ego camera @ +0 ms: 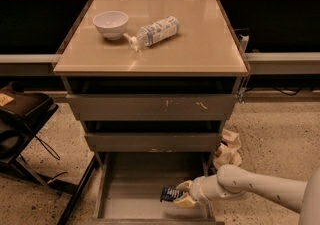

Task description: Place rxbar blueberry into bottom drawer

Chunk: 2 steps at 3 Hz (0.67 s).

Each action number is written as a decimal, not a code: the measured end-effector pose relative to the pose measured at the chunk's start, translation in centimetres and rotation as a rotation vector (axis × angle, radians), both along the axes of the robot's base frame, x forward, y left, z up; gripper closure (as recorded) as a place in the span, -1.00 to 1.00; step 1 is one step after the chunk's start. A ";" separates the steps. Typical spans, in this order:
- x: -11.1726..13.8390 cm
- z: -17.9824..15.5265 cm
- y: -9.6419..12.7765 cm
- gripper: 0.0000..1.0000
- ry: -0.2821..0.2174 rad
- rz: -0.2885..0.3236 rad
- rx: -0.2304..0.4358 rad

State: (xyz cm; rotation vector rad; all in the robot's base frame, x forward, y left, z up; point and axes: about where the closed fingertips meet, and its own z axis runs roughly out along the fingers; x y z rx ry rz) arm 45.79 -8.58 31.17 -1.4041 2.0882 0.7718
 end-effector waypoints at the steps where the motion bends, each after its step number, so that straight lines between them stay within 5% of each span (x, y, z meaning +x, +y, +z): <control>1: 0.2 -3.0 0.6 1.00 -0.021 -0.039 0.018; 2: 1.7 -9.9 1.6 1.00 -0.032 -0.077 0.007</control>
Offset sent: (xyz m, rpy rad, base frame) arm 0.0529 0.0268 -0.1988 -0.0063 -0.0479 -0.1436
